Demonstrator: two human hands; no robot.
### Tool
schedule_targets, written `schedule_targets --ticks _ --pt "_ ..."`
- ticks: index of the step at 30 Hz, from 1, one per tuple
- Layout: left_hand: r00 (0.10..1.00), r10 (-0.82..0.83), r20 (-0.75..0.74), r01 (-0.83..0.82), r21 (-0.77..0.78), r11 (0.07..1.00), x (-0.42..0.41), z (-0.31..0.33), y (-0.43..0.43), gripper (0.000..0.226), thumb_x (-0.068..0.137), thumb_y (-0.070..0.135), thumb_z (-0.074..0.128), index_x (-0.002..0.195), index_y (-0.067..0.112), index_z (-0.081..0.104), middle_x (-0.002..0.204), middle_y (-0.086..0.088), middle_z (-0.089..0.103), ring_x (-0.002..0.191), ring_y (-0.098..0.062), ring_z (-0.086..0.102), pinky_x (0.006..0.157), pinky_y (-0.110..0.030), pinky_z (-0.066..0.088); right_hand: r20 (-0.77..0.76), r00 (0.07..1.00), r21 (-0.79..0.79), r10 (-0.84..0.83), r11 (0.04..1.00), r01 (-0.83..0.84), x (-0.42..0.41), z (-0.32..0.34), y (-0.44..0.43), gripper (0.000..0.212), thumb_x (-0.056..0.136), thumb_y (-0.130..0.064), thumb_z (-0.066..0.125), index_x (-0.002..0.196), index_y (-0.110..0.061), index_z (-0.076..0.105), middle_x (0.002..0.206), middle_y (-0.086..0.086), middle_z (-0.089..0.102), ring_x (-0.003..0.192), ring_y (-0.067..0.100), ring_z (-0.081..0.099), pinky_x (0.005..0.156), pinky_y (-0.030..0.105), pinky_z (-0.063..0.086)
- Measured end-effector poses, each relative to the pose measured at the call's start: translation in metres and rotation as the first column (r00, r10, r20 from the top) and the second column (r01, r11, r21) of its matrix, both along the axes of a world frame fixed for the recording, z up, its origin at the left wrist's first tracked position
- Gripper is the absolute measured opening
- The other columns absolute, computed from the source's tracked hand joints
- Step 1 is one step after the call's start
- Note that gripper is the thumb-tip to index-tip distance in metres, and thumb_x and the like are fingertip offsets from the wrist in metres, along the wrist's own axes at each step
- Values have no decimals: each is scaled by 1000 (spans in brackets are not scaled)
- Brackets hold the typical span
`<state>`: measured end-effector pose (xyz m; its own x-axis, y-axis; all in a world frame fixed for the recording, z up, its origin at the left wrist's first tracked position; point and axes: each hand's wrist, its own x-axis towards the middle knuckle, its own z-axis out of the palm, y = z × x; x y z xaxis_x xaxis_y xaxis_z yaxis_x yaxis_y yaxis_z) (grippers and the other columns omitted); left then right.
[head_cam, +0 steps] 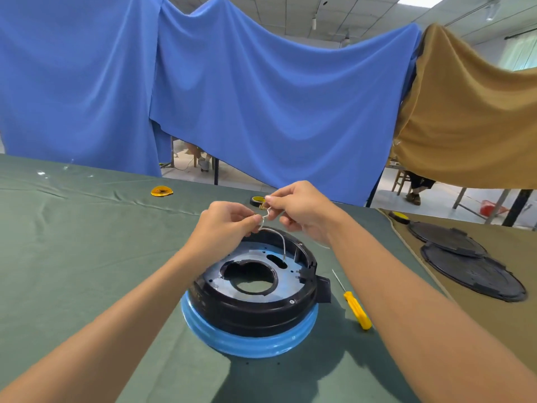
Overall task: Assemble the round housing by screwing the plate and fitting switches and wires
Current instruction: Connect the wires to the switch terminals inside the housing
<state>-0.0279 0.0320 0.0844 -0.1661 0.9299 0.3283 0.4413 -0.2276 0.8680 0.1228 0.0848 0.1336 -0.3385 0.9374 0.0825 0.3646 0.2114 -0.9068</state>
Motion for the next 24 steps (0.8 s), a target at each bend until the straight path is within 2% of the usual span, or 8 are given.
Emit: schedule_targets --ticks 2,4,8,10,13,16,21,24 --pt "997 63 -42 -63 4 998 -18 -1 -3 9 93 29 66 84 29 69 76 11 74 81 -10 69 75 -27 51 -7 1000 -116 -10 993 9 -5 -4 1 20 99 -13 55 87 -2 67 64 7 63 39 6 44 37 16 35" --pt "984 163 -65 -163 5 987 -32 -4 -3 11 95 29 63 91 23 72 85 9 73 90 -15 67 74 -28 46 -18 1000 -228 -5 974 0 -12 -6 2 17 99 -12 53 93 0 65 66 8 62 42 7 45 37 15 35" --pt "952 276 -136 -294 -138 946 -47 -21 8 29 94 30 62 113 9 71 109 -5 71 110 -26 61 93 -34 47 -139 990 -455 15 887 -77 -32 -11 3 13 101 -9 47 94 -3 55 66 5 56 42 4 41 36 11 34" --pt "971 236 -46 -240 -227 944 -49 -29 15 34 94 29 63 118 6 68 113 -8 71 112 -27 62 100 -39 48 -61 998 -453 23 890 -48 -42 -19 4 15 102 -8 45 95 -2 56 66 5 56 46 5 42 38 11 35" --pt "975 214 64 -191 -261 946 -51 -37 22 26 95 23 63 115 7 69 110 -9 71 106 -26 65 99 -43 50 58 998 -421 14 907 12 -51 -39 7 15 101 -3 42 102 4 56 68 11 59 49 9 45 40 13 40" --pt "966 217 137 -174 -270 947 -55 -44 27 23 95 17 62 116 9 69 109 -8 71 101 -26 67 96 -45 53 65 997 -493 33 870 3 -57 -55 10 14 100 0 43 97 5 55 70 13 61 48 9 50 42 14 45" --pt "957 200 211 -149 -234 961 -54 -54 30 28 96 7 58 122 8 65 118 -8 70 106 -23 66 98 -44 52 37 998 -582 49 813 -18 -68 -66 19 13 99 2 44 92 4 55 69 14 60 45 10 55 42 16 48" --pt "952 195 237 -151 -194 969 -54 -57 30 27 96 6 57 121 10 65 117 -8 70 104 -23 67 94 -48 55 21 1000 -600 5 800 8 -74 -72 22 8 96 6 49 95 4 56 77 15 58 52 13 57 42 17 49"
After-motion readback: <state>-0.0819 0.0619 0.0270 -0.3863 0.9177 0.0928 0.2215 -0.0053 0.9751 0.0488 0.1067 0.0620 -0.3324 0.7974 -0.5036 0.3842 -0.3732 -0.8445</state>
